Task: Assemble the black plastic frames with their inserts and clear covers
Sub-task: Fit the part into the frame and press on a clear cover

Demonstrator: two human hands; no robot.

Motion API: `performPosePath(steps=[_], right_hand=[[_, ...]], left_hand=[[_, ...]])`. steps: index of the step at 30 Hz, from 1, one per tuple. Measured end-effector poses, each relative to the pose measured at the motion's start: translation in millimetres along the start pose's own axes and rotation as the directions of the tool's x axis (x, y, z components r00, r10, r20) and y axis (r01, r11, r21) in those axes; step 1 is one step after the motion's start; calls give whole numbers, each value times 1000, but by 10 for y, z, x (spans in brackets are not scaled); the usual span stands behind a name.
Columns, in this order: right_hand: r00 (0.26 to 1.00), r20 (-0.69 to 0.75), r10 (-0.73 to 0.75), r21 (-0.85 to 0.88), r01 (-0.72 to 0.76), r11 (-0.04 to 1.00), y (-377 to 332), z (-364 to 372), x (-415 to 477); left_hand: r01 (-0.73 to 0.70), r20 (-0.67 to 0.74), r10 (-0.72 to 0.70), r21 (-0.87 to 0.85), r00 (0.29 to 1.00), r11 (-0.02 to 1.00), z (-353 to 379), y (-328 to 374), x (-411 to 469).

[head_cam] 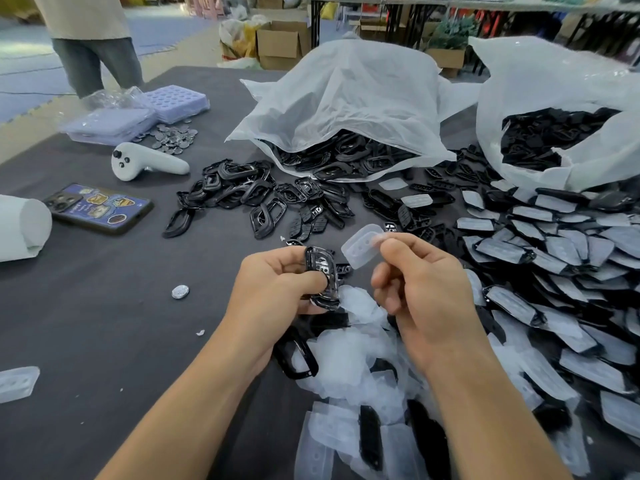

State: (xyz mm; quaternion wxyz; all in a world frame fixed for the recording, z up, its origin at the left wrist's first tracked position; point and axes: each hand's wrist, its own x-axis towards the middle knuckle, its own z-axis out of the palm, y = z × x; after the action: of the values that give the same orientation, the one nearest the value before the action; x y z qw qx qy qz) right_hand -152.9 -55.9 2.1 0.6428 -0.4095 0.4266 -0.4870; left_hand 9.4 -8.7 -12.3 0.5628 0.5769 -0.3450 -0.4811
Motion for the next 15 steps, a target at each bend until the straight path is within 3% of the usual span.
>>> performPosePath(steps=[3,9,15], right_hand=[[999,35,-2,2,2,1000,-21,-23,-5],[994,105,37,31,-40,999,5,11,12],[998,66,22,-50,-18,999,29,-12,0]], left_hand=[[-4,-12,4,-41,1000,999,-16,31,0],[69,209,-33,-169,977,983,19,56,-32],[17,135,2,-139,991,990,30,39,-35]])
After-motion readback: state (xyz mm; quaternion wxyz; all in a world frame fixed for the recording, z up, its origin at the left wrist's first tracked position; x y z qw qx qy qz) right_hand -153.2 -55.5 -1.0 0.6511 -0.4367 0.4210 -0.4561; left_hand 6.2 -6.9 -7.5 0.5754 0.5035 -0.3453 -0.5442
